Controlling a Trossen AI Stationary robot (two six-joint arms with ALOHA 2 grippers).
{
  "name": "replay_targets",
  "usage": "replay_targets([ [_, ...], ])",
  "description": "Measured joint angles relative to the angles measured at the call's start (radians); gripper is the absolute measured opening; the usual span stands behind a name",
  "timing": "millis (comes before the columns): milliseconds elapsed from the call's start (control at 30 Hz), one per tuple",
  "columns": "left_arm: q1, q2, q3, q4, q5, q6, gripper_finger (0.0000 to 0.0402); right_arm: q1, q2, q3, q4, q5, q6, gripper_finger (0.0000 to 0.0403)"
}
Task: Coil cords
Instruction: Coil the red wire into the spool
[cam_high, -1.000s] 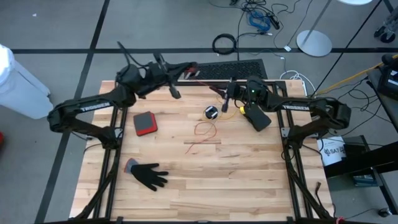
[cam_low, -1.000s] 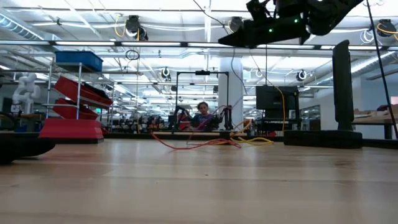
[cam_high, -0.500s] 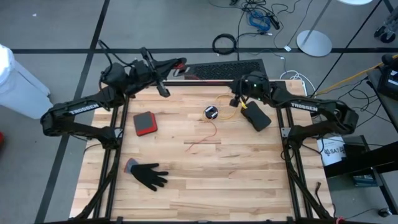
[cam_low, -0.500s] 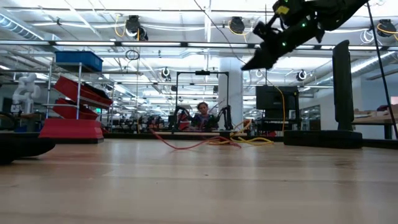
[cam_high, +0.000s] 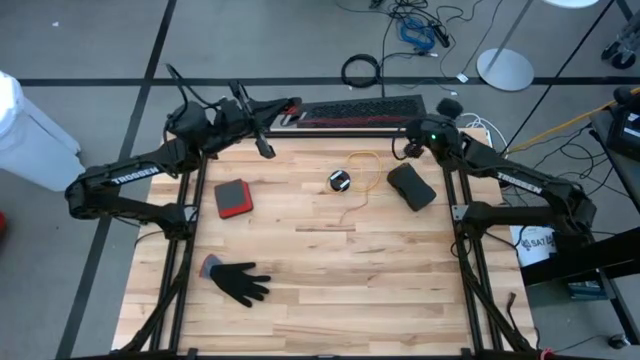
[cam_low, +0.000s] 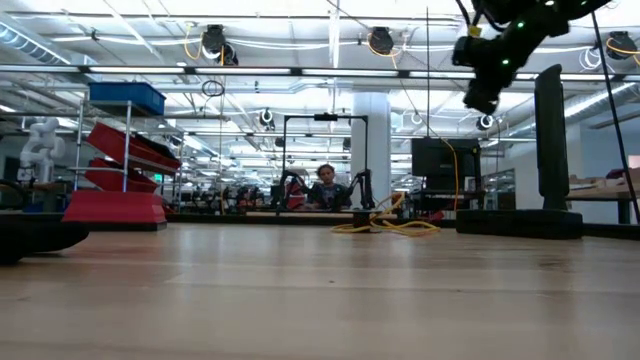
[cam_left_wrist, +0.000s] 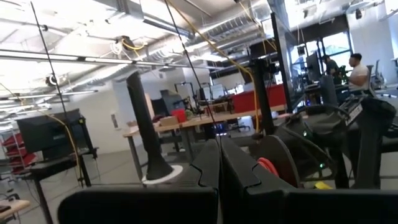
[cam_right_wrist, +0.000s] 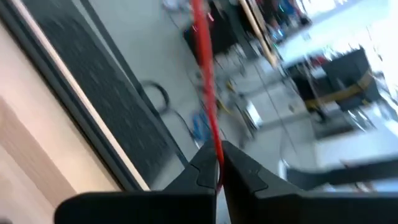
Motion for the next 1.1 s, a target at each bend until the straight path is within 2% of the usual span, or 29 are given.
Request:
replay_targets([
  [233,0.0,0.001,0.0,-0.025,-0.012,0.02,0.0,0.001,-0.078,0.0,-0.227,0.184,0.06,0.0006],
  [500,0.0,0.035,0.0,-0.055,-0.022,0.022,0.0,0.055,-0.114,0.0,-0.426,0.18,0.19,0.0007],
  [700,0.0,0.067,0.0,-0.054,-0.022,0.022,0.0,0.061,-0.113,0.0,-0.603,0.179,0.333,0.0034],
  [767,0.0,0.081,0.0,-0.051,-0.02,0.021,0.0,0.061,-0.117,0.0,-0.614,0.111,0.38,0.0048],
  [933,0.0,0.123,0.0,-0.082,0.013,-0.013,0.0,0.064,-0.136,0.0,-0.551,-0.214,0.425,0.01],
  [1100,-0.001,0.171,0.0,-0.135,0.017,-0.032,0.0,0.086,-0.157,0.0,-0.454,-0.491,0.453,0.017],
])
